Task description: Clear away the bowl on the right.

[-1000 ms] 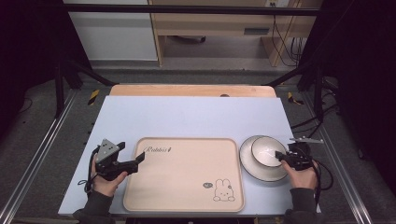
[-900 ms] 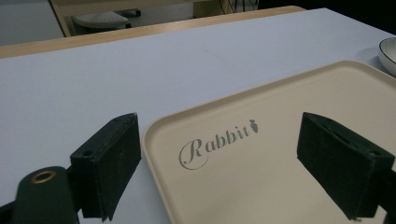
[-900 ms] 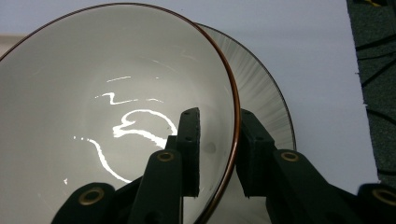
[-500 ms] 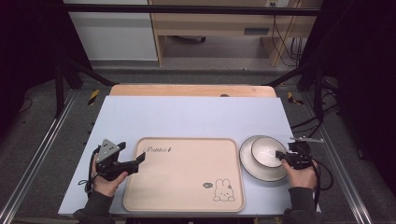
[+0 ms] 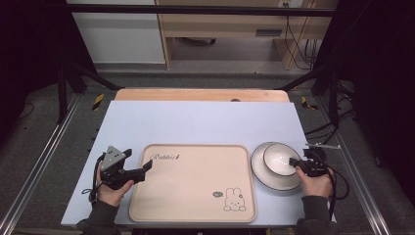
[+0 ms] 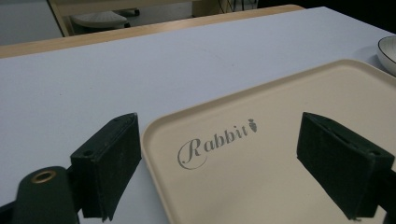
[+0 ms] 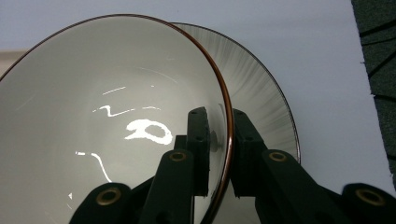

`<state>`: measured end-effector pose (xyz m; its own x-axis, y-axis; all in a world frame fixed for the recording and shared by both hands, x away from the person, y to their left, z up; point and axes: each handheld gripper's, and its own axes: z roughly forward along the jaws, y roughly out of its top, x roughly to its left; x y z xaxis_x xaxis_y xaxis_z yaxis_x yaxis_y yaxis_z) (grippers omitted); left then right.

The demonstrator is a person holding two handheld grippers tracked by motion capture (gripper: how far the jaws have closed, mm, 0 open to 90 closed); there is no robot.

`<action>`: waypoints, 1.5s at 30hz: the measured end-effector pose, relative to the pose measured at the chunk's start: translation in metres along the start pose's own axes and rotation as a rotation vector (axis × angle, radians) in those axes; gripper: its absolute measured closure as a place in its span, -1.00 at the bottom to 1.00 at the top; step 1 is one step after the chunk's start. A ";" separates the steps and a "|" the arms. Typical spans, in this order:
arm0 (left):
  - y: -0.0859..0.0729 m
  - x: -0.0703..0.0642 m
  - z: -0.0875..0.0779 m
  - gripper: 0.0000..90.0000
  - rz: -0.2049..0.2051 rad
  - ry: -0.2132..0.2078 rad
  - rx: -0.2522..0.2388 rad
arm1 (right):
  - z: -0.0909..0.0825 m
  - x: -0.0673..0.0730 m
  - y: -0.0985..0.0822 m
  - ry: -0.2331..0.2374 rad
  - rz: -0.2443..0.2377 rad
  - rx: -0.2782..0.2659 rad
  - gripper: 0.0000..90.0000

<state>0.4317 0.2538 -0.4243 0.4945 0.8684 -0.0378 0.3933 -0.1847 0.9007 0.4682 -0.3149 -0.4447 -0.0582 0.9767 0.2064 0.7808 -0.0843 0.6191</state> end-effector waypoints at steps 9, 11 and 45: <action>0.000 0.000 -0.001 -0.71 -0.002 0.000 -0.003 | -0.001 0.000 0.000 -0.008 0.002 -0.008 0.83; 0.000 0.001 -0.001 -0.71 -0.003 0.001 -0.004 | -0.002 0.001 0.001 -0.004 0.012 -0.008 0.84; 0.001 0.001 -0.001 -0.70 0.000 0.001 -0.003 | -0.010 0.012 0.004 -0.022 -0.023 -0.044 0.83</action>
<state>0.4315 0.2552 -0.4229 0.4941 0.8686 -0.0373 0.3907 -0.1836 0.9020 0.4643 -0.3055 -0.4323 -0.0620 0.9826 0.1750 0.7512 -0.0695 0.6564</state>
